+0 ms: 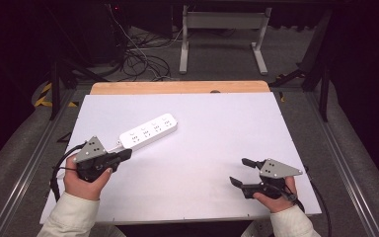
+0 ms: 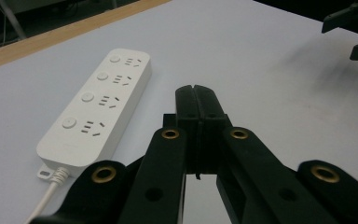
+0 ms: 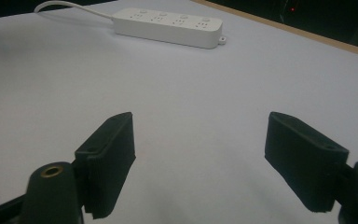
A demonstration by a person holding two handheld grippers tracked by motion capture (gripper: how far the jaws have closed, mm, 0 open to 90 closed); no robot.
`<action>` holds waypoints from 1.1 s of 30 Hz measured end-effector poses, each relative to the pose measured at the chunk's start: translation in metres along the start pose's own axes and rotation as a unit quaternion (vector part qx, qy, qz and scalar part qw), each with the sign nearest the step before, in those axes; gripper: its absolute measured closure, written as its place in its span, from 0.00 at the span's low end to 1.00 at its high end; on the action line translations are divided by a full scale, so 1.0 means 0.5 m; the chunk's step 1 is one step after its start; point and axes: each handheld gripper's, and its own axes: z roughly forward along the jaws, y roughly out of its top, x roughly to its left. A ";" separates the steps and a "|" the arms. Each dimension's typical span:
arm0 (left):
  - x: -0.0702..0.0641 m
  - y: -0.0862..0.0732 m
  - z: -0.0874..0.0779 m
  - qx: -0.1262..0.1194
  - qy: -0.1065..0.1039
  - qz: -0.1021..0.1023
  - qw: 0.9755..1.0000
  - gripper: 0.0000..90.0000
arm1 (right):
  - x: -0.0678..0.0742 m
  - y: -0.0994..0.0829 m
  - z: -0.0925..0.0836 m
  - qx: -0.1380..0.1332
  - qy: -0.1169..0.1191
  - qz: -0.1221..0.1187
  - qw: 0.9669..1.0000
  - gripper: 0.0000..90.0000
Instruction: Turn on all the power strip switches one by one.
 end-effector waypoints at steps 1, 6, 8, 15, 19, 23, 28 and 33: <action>0.004 0.004 0.002 0.001 -0.002 -0.006 1.000 1.00 | -0.001 0.000 0.000 0.000 0.000 -0.001 1.000 0.27; 0.023 0.021 0.010 0.011 0.008 0.001 1.000 1.00 | 0.000 -0.001 0.003 0.002 0.002 -0.001 1.000 0.27; 0.032 0.027 0.014 0.014 0.011 0.002 1.000 1.00 | 0.000 -0.001 0.004 0.003 0.001 0.000 1.000 0.27; 0.063 0.056 0.040 0.028 0.009 -0.010 1.000 1.00 | -0.001 -0.002 0.005 0.004 0.004 -0.002 1.000 0.28; 0.082 0.070 0.059 0.046 0.014 -0.013 0.999 1.00 | -0.001 -0.003 0.005 0.004 0.005 -0.002 1.000 0.28; 0.100 0.078 0.077 0.054 0.021 -0.023 0.998 1.00 | -0.002 -0.003 0.007 0.008 0.008 -0.002 1.000 0.28; 0.125 0.079 0.107 0.064 0.036 -0.032 0.997 1.00 | -0.001 -0.004 0.009 0.009 0.012 -0.003 1.000 0.28; 0.146 0.073 0.132 0.065 0.040 -0.052 0.996 1.00 | -0.002 -0.004 0.009 0.007 0.014 -0.002 1.000 0.28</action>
